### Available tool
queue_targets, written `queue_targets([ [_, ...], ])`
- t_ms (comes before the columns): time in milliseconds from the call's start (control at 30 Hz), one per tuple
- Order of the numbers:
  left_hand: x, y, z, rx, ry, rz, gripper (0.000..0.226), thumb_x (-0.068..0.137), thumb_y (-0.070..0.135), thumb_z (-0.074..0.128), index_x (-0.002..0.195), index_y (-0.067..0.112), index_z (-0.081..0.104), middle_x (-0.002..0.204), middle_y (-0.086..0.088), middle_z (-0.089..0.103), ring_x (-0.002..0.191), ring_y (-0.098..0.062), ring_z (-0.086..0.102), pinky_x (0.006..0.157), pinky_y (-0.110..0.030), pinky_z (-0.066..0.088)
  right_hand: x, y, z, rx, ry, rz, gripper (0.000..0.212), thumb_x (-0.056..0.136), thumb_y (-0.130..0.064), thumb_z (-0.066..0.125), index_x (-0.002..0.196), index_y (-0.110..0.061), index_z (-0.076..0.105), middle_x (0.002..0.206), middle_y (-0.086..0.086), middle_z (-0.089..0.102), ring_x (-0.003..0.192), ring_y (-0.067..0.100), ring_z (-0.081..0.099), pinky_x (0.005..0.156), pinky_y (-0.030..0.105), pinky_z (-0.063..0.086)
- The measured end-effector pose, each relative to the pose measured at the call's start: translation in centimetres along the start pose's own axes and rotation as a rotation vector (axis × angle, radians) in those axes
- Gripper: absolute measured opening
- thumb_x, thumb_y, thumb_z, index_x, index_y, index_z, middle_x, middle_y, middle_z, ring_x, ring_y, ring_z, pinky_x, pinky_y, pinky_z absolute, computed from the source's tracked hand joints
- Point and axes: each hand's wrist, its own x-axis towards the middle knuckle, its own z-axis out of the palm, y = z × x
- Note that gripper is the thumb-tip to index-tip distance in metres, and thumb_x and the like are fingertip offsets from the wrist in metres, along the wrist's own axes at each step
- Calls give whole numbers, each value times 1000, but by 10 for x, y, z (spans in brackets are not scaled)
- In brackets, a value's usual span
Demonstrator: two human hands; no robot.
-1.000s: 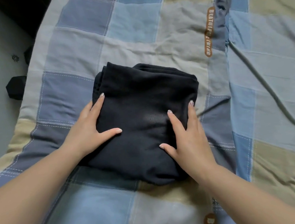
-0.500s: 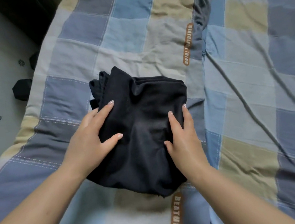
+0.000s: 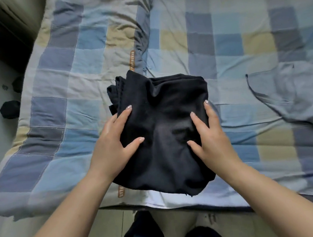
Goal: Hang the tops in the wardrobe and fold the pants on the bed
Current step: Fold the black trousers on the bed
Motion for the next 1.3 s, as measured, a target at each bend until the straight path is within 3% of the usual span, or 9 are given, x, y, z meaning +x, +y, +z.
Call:
queue_targets([
  [67, -18, 43, -3, -10, 4, 33, 80, 77, 28, 76, 143, 39, 33, 144, 2, 44, 136, -13, 36, 111, -33, 33, -32, 8, -44, -7, 32, -10, 71, 83, -16, 71, 144, -9, 37, 157, 14, 5, 145, 28, 17, 110, 29, 23],
  [333, -99, 168, -2, -72, -14, 213, 81, 76, 32, 76, 143, 42, 33, 141, 11, 45, 127, 7, 34, 99, 2, 21, -174, 31, -164, -60, 156, 8, 68, 85, -18, 70, 144, -9, 37, 157, 12, 5, 145, 18, 10, 110, 16, 7],
  [500, -132, 205, -5, -117, -101, 324, 80, 77, 37, 74, 141, 51, 28, 143, 10, 40, 125, 16, 28, 97, 4, 19, -251, 25, -191, -99, 274, 114, 67, 84, -18, 70, 143, -11, 39, 158, 10, 6, 146, 20, 12, 112, 17, 10],
  [567, -141, 212, -10, -141, -141, 397, 79, 77, 38, 74, 139, 55, 28, 143, 10, 39, 125, 17, 28, 97, 4, 20, -280, 16, -191, -96, 325, 159, 67, 84, -17, 70, 143, -10, 39, 156, 6, 5, 145, 14, 7, 111, 9, 1],
  [767, -164, 212, -44, -170, -323, 597, 78, 76, 42, 72, 138, 58, 27, 145, 9, 39, 134, -3, 34, 107, -27, 32, -359, -40, -160, -60, 495, 340, 66, 82, -15, 72, 141, -11, 42, 153, -1, 5, 139, 4, 8, 105, -1, -1],
  [867, -173, 211, -53, -168, -434, 689, 80, 76, 38, 74, 135, 61, 26, 145, 10, 39, 132, 0, 35, 108, -28, 33, -391, -67, -140, -45, 556, 458, 66, 80, -14, 74, 139, -9, 45, 157, 7, 9, 139, 4, 10, 104, -1, 1],
  [1033, -195, 214, -52, -125, -629, 866, 81, 76, 39, 74, 132, 67, 24, 144, 15, 37, 123, 13, 31, 96, -9, 25, -452, -119, -94, -22, 707, 696, 67, 81, -18, 74, 141, -14, 44, 159, 3, 6, 132, -13, 0, 104, 9, 16],
  [1200, -240, 232, -39, -90, -829, 1019, 79, 73, 48, 71, 134, 65, 23, 145, 15, 37, 127, 9, 32, 102, -18, 28, -517, -157, -55, 9, 820, 927, 67, 83, -20, 72, 142, -17, 41, 159, -5, -1, 141, 1, 7, 107, 20, 25],
  [1300, -281, 243, -30, -75, -940, 1095, 79, 71, 52, 69, 133, 68, 22, 146, 15, 35, 127, 9, 32, 100, -19, 29, -559, -182, -33, 19, 888, 1043, 67, 84, -21, 71, 144, -19, 39, 155, -12, -7, 139, -5, 8, 103, 12, 25],
])
